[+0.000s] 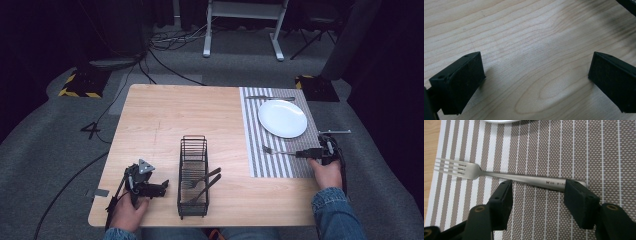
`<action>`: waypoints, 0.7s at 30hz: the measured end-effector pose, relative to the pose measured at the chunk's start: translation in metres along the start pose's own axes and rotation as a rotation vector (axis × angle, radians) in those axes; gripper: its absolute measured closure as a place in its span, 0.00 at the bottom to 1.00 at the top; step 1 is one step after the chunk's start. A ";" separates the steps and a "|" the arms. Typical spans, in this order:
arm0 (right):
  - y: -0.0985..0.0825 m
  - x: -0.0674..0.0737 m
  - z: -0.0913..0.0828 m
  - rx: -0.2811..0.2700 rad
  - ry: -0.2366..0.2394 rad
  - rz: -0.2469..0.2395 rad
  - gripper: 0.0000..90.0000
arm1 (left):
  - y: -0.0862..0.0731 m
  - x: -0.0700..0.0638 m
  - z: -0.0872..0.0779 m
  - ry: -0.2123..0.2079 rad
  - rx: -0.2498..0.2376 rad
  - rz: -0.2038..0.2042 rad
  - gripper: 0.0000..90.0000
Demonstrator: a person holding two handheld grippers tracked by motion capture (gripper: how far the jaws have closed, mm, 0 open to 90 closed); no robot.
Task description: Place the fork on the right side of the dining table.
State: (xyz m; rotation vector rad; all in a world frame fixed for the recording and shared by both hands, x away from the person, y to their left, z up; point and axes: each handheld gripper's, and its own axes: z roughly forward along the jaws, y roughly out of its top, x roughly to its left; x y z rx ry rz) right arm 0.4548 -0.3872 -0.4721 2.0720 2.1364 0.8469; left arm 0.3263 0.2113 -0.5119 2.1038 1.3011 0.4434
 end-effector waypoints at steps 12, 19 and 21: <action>0.010 -0.002 0.008 -0.077 -0.005 0.014 0.44 | 0.000 0.000 0.000 0.000 0.000 0.000 0.00; 0.011 0.002 0.011 -0.091 -0.020 0.000 0.44 | 0.000 0.000 0.000 0.001 0.000 0.001 0.00; 0.011 0.004 0.007 -0.098 -0.019 -0.010 0.44 | 0.000 0.000 0.000 0.001 -0.001 0.000 0.00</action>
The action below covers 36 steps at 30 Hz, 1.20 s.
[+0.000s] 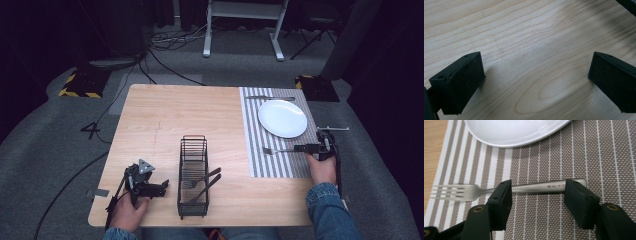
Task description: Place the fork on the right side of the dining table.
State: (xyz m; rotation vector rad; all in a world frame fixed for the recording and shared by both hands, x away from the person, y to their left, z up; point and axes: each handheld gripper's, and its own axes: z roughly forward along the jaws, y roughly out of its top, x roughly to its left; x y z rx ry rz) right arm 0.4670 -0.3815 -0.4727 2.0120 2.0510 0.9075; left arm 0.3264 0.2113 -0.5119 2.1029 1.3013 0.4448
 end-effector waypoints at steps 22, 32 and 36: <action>-0.002 0.053 -0.064 -0.059 0.150 -0.207 0.29 | 0.000 0.000 0.000 -0.001 0.001 0.000 0.00; -0.012 0.089 -0.083 -0.093 0.173 -0.320 0.15 | 0.000 0.000 0.000 0.000 0.001 -0.003 0.00; -0.019 0.101 -0.083 -0.122 0.169 -0.373 0.05 | 0.001 0.000 0.000 0.000 0.000 0.000 0.00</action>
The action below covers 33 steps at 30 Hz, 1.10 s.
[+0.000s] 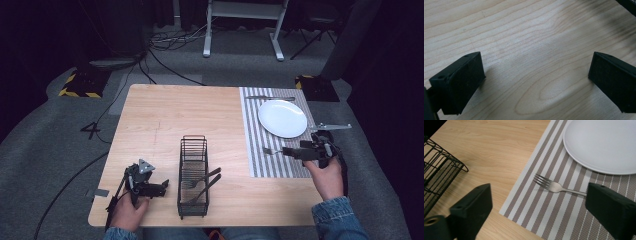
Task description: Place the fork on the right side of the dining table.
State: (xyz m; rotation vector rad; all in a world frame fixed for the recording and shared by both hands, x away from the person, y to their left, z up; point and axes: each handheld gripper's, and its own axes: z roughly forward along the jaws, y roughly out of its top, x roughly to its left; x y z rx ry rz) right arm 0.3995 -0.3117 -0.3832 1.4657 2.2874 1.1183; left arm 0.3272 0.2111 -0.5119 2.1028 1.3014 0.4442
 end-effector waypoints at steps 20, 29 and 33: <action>-0.020 0.067 0.024 -0.006 0.073 -0.159 0.02 | 0.000 0.000 0.000 0.001 0.000 0.000 0.00; -0.042 0.086 0.051 0.039 0.099 -0.221 0.02 | 0.000 0.000 0.000 0.001 0.000 -0.001 0.00; -0.053 0.089 0.064 0.043 0.114 -0.228 0.02 | 0.000 0.000 0.000 0.001 0.001 0.000 0.00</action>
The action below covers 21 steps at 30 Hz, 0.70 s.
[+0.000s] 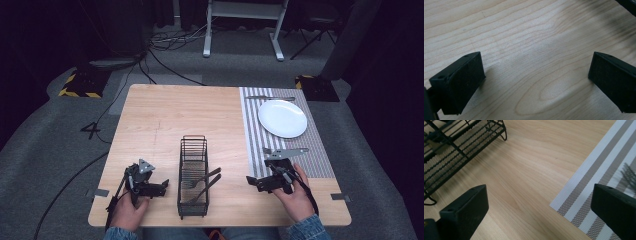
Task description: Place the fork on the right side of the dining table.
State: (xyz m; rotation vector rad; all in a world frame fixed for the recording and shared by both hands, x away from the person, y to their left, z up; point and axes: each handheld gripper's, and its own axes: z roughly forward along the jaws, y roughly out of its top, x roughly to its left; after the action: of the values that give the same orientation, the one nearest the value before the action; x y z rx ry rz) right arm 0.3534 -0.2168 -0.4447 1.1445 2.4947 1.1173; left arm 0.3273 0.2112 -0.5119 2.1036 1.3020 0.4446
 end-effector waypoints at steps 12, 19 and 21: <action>-0.026 0.009 0.036 0.028 0.006 -0.055 0.00 | 0.000 0.000 0.000 0.000 -0.001 -0.001 0.00; -0.040 0.010 0.047 0.030 -0.028 -0.089 0.00 | 0.000 0.000 0.000 0.000 0.000 0.000 0.00; -0.046 0.015 0.050 0.003 -0.069 -0.164 0.00 | 0.000 0.000 0.000 0.001 0.000 -0.003 0.00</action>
State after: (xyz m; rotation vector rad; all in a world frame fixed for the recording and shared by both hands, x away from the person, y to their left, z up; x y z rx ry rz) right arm 0.3381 -0.1975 -0.5103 0.9428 2.4860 1.0127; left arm 0.3267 0.2110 -0.5120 2.1008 1.3058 0.4441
